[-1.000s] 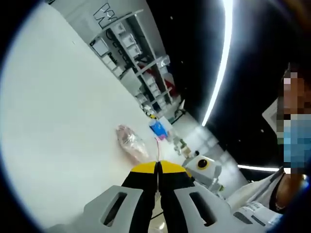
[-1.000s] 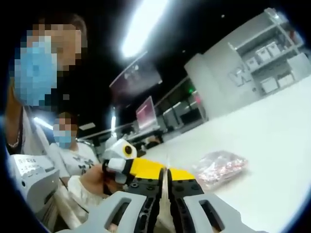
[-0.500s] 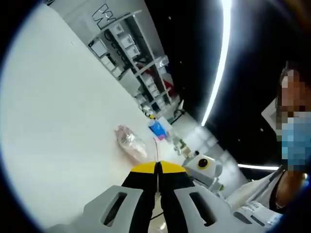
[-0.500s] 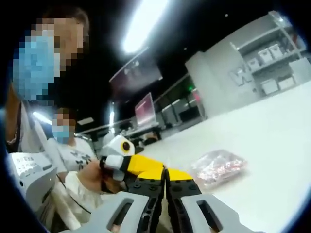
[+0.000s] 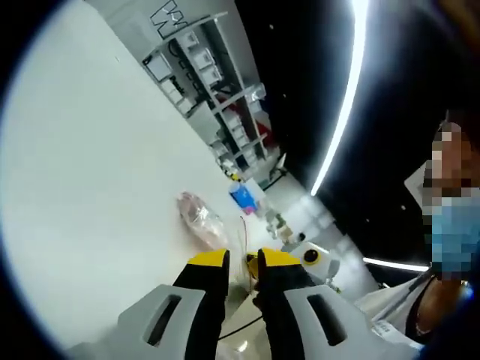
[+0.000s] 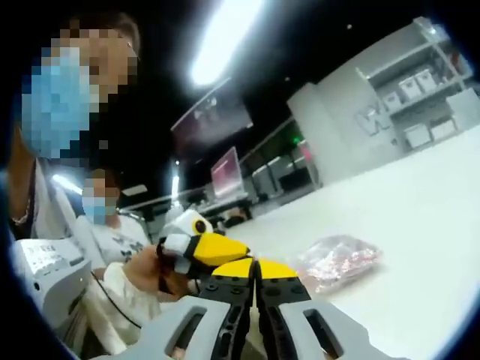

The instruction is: Open the resealable bag by pulling the two sides of the seal apart until the entire bag opening is separated and visibly accessible.

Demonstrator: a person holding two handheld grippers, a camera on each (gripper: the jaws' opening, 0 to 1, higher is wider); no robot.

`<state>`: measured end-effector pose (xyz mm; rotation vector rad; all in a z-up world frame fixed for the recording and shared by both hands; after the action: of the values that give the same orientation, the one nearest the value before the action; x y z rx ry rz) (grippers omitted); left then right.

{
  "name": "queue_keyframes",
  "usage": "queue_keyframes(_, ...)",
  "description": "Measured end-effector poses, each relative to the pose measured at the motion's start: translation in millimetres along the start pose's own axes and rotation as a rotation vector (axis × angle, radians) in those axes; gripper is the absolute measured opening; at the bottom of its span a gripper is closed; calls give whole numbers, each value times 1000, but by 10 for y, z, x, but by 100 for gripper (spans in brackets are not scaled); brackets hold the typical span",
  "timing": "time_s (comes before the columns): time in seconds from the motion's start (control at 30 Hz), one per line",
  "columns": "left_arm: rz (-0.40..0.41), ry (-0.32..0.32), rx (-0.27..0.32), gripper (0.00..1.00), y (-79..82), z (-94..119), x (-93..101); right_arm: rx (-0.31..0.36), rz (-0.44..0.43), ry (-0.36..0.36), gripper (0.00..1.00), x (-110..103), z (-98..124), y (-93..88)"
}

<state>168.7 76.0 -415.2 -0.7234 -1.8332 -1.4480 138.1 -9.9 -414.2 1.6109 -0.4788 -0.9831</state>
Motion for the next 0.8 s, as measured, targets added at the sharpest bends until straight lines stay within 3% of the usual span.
queue_keyframes(0.33, 9, -4, -41, 7, -32, 5, -21, -12, 6, 17, 0, -12, 14, -19)
queue_keyframes(0.8, 3, 1, -31, 7, -47, 8, -14, 1, -11, 20, 0, -11, 53, -30)
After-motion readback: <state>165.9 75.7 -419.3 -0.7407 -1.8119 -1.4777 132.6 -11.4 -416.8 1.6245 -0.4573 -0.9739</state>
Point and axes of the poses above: the point that each gripper's makers call its tool centre point, and the gripper's own axes: z roughly backward along the fingers, x roughly to its right, y roughly out of its top, the point moved 5 cm from there along z, roughly backward along the fingers, and after that the axes turned 11 degrees about -y, right-handed, at the moved point
